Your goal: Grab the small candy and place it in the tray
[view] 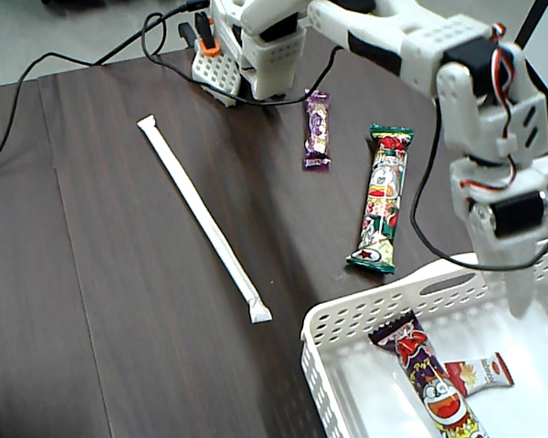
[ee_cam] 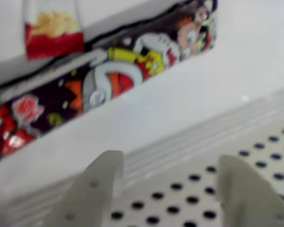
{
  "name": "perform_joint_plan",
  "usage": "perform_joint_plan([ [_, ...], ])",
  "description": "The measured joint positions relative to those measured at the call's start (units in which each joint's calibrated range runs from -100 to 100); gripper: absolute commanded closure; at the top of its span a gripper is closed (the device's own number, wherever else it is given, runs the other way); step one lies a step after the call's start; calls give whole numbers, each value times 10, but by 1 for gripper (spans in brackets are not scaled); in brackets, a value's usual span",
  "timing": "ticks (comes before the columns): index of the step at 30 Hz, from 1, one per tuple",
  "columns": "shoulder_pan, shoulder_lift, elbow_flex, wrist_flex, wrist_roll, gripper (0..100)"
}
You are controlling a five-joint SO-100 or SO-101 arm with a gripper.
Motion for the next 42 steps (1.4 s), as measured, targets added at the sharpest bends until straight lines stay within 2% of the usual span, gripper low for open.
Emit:
perform_joint_plan([
  [4,15,-42,-5,98,12,85],
  [9,25,-75,-8,217,44,85],
  [18,52,-88,35,255,51,85],
  [26,110,-156,321,262,48,85],
  [33,171,-376,639,223,79,85],
  [42,198,-681,902,101,118,85],
])
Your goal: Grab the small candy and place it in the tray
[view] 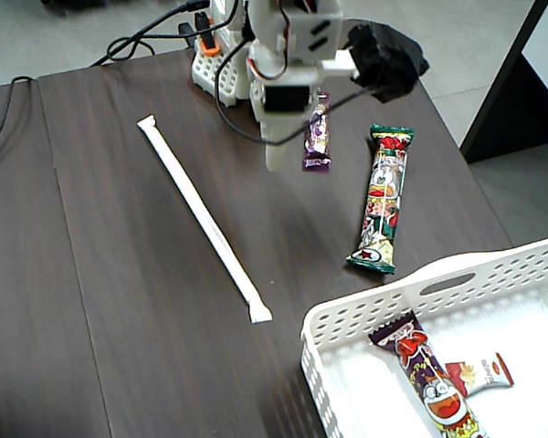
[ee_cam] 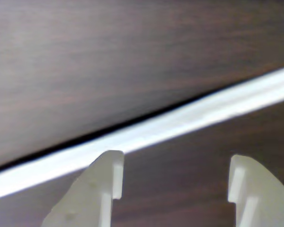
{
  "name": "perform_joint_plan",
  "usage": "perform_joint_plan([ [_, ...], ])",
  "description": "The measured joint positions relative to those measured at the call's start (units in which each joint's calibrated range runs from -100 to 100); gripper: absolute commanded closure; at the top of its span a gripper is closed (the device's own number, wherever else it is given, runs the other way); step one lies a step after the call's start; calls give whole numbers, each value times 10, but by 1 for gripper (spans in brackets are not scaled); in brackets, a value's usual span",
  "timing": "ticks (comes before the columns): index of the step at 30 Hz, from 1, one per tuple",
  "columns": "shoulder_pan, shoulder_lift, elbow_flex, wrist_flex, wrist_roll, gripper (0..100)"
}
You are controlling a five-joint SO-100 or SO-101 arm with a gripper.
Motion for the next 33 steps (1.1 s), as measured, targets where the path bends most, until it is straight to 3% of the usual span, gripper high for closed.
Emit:
perform_joint_plan([
  [16,-111,-354,301,-188,3,85],
  [26,-113,-624,435,-151,3,86],
  [33,-121,-635,441,-141,3,99],
])
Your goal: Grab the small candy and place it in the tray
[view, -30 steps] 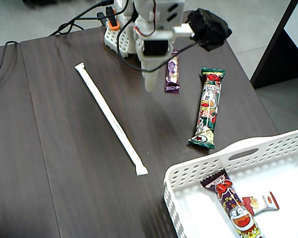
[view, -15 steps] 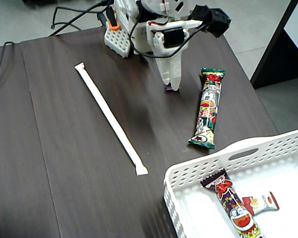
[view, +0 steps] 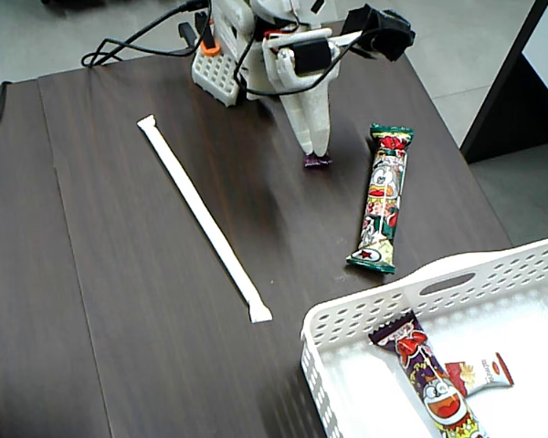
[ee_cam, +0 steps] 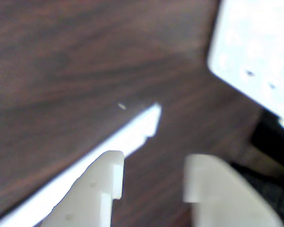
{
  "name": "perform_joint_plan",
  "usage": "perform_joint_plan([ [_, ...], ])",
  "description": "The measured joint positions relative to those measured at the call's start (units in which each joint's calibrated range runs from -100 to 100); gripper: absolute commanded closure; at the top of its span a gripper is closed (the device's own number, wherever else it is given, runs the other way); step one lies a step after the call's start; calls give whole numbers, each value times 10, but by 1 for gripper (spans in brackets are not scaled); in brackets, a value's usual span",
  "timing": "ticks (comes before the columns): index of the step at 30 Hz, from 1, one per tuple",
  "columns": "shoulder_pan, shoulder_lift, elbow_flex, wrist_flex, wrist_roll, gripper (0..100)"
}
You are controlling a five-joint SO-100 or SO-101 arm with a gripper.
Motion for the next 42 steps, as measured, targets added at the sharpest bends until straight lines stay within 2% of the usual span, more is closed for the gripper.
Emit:
perform_joint_plan([
  [13,-5,-1,41,37,0,99],
  [42,-5,-1,94,38,0,99],
])
